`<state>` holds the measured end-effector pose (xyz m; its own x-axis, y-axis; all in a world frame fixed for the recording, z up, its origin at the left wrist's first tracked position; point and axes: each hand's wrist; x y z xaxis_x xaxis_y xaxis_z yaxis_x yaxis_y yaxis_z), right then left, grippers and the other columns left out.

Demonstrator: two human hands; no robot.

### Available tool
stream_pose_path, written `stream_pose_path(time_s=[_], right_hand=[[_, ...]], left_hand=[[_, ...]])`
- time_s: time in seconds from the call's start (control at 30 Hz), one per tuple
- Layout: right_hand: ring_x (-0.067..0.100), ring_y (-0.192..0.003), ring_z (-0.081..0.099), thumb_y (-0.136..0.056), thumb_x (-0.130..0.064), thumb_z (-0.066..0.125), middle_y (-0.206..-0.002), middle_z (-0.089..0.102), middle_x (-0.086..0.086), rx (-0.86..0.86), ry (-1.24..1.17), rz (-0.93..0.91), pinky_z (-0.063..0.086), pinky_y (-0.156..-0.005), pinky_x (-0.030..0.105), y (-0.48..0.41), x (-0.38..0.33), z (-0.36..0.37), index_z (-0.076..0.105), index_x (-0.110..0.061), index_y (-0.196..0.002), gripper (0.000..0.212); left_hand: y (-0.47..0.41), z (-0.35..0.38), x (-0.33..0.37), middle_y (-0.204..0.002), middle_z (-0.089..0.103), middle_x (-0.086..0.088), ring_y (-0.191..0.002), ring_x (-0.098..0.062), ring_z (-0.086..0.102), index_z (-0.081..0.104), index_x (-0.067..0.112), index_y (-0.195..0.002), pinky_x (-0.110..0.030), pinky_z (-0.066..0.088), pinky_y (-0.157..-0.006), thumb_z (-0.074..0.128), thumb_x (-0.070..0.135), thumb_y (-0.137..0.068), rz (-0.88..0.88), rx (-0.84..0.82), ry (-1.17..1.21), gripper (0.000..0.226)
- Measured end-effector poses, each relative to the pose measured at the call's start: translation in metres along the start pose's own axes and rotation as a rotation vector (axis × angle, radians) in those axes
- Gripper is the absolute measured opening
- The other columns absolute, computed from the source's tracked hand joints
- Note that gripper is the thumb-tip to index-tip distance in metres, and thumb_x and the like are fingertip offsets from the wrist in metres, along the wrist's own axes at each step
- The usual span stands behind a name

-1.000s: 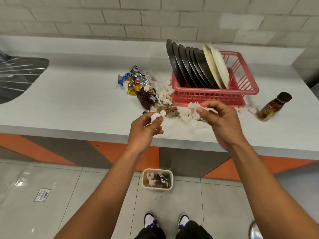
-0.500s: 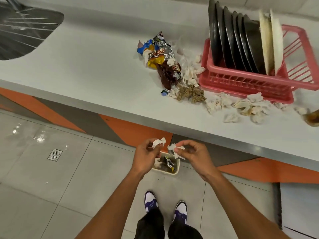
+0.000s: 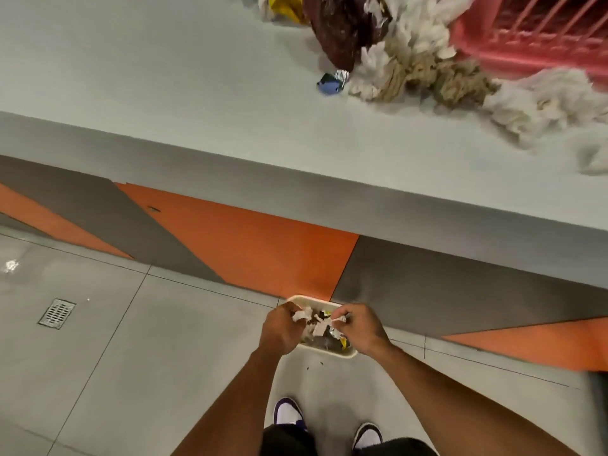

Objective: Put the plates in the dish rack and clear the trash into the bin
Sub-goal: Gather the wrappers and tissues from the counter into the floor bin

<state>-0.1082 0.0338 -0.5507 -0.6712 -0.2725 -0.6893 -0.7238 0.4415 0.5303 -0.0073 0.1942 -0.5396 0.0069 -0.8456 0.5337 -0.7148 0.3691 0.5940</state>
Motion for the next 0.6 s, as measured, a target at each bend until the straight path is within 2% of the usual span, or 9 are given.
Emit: stream_pose_path(time_s=[0.1,0.2,0.3,0.37,0.43,0.5,0.6], right_hand=[[0.016,-0.091,0.07,-0.086,-0.008,0.079,-0.099,0.074,-0.006,0.002,0.083,0.005,0.059,-0.084,0.032,-0.038,0.041,0.028,0.068,-0.035,-0.073,0.032],[0.014,-0.091,0.07,-0.087,-0.013,0.077,-0.102,0.077,-0.004,0.005,0.132,0.017,0.054,-0.079,0.023,-0.068,0.074,0.049,0.072,-0.031,-0.078,0.021],[0.017,-0.106,0.068,-0.088,-0.017,0.075,-0.116,0.071,-0.003,-0.043,0.179,0.03,0.051,-0.091,0.024,-0.091,0.097,0.064,0.076,-0.027,-0.094,0.012],[0.02,-0.12,0.061,-0.09,-0.021,0.074,-0.131,0.059,0.0,-0.112,0.247,0.017,0.045,-0.105,0.025,-0.101,0.107,0.067,0.074,-0.025,-0.117,0.028],[0.021,-0.131,0.054,-0.092,-0.021,0.069,-0.142,0.051,0.004,-0.169,0.299,0.007,0.038,-0.112,0.026,-0.102,0.108,0.066,0.068,-0.026,-0.131,0.039],[0.02,-0.134,0.052,-0.095,-0.018,0.064,-0.146,0.052,0.003,-0.181,0.311,0.001,0.036,-0.112,0.024,-0.096,0.101,0.058,0.067,-0.026,-0.132,0.038],[0.017,-0.132,0.054,-0.097,-0.016,0.059,-0.142,0.06,-0.001,-0.133,0.302,-0.012,0.039,-0.11,0.024,-0.072,0.081,0.042,0.07,-0.024,-0.128,0.033]], left_hand=[[-0.032,0.035,-0.025,-0.113,0.073,-0.007,-0.104,-0.028,0.067,0.07,0.018,-0.113,-0.032,0.054,-0.088,0.062,0.027,-0.09,-0.023,-0.026,-0.038,0.025],[-0.059,0.063,-0.044,-0.115,0.072,-0.008,-0.105,-0.029,0.067,0.069,0.017,-0.114,-0.031,0.052,-0.086,0.063,0.025,-0.091,-0.048,-0.032,-0.047,0.026],[-0.083,0.087,-0.058,-0.126,0.066,-0.007,-0.117,-0.029,0.063,0.059,0.015,-0.132,-0.025,0.046,-0.089,0.066,0.017,-0.091,-0.043,-0.138,-0.025,0.041],[-0.093,0.096,-0.062,-0.141,0.056,-0.008,-0.128,-0.026,0.056,0.042,0.017,-0.148,-0.024,0.044,-0.096,0.065,0.016,-0.091,-0.035,-0.213,-0.042,0.062],[-0.094,0.096,-0.063,-0.149,0.048,-0.008,-0.133,-0.025,0.052,0.03,0.022,-0.156,-0.025,0.042,-0.102,0.062,0.016,-0.093,-0.047,-0.244,-0.067,0.071],[-0.087,0.089,-0.059,-0.149,0.049,-0.008,-0.132,-0.025,0.053,0.031,0.024,-0.156,-0.024,0.043,-0.1,0.06,0.015,-0.094,-0.06,-0.255,-0.076,0.069],[-0.064,0.071,-0.042,-0.141,0.056,-0.007,-0.126,-0.024,0.058,0.042,0.02,-0.149,-0.022,0.044,-0.092,0.06,0.017,-0.095,-0.041,-0.212,-0.032,0.057]])
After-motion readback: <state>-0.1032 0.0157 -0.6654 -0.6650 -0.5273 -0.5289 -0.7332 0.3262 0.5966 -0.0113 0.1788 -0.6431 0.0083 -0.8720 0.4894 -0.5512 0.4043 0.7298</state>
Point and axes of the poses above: each hand's wrist, its own y-axis away from the middle knuckle, its own z-axis out of the palm, x = y × z
